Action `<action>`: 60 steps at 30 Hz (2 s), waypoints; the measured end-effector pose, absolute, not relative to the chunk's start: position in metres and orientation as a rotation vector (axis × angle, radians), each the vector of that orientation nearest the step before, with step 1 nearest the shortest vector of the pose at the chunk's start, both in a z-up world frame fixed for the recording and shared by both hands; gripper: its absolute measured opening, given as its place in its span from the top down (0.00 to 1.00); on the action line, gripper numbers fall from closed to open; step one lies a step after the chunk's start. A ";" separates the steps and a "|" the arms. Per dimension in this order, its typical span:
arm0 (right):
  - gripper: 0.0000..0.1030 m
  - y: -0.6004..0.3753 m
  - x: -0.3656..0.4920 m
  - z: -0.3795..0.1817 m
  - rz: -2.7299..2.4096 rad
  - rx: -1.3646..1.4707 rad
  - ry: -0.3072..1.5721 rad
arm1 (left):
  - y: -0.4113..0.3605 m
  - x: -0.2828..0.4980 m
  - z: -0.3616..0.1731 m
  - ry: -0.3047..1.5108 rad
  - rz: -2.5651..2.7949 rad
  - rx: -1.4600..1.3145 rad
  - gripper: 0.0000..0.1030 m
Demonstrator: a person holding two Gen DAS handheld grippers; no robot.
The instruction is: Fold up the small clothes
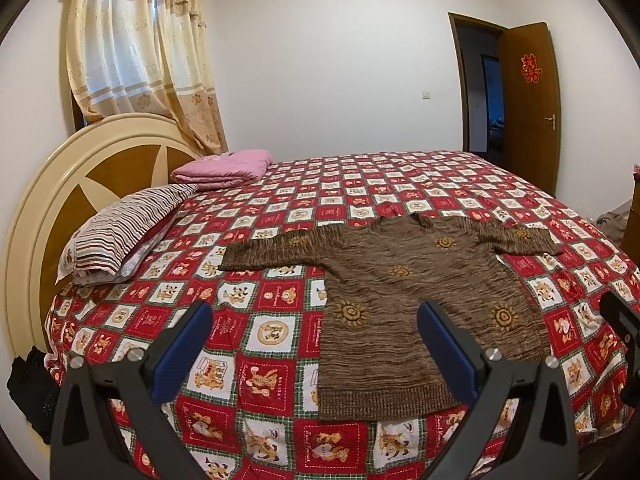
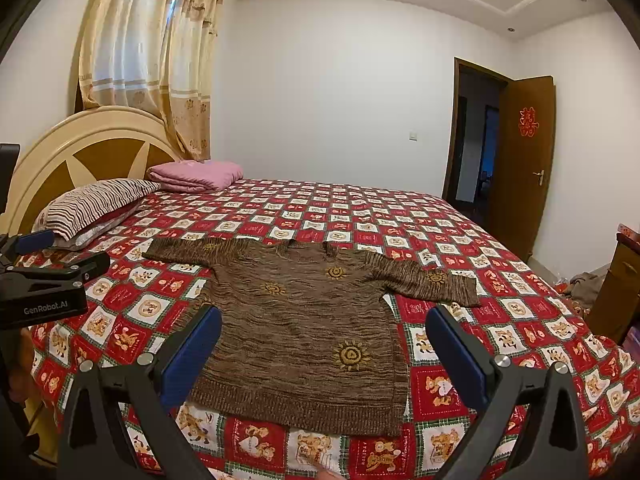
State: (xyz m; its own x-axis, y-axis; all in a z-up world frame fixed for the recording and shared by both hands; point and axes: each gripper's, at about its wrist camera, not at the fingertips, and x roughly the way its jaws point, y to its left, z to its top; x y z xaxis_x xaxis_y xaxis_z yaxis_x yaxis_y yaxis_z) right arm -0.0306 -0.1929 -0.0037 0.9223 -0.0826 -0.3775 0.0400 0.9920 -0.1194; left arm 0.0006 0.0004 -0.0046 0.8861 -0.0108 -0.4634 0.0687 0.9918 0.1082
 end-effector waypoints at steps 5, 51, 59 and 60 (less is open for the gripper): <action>0.01 -0.193 -0.031 -0.003 -0.062 -0.110 0.392 | 0.000 0.001 -0.005 0.480 -0.041 0.124 0.00; 0.01 -0.190 -0.030 -0.009 -0.044 -0.108 0.400 | -0.002 0.002 -0.010 0.486 -0.043 0.123 0.00; 0.01 -0.190 -0.030 -0.009 -0.042 -0.107 0.400 | -0.003 0.002 -0.012 0.489 -0.042 0.125 0.00; 0.01 -0.190 -0.030 -0.009 -0.040 -0.104 0.401 | -0.002 0.002 -0.012 0.489 -0.043 0.124 0.00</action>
State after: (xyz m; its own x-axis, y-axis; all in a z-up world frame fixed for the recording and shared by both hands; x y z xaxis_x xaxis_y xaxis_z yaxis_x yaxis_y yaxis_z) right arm -0.0304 -0.1900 -0.0090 0.9201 -0.0594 -0.3872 0.0184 0.9939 -0.1089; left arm 0.0018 -0.0025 -0.0120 0.8820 -0.0110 -0.4710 0.0706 0.9915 0.1090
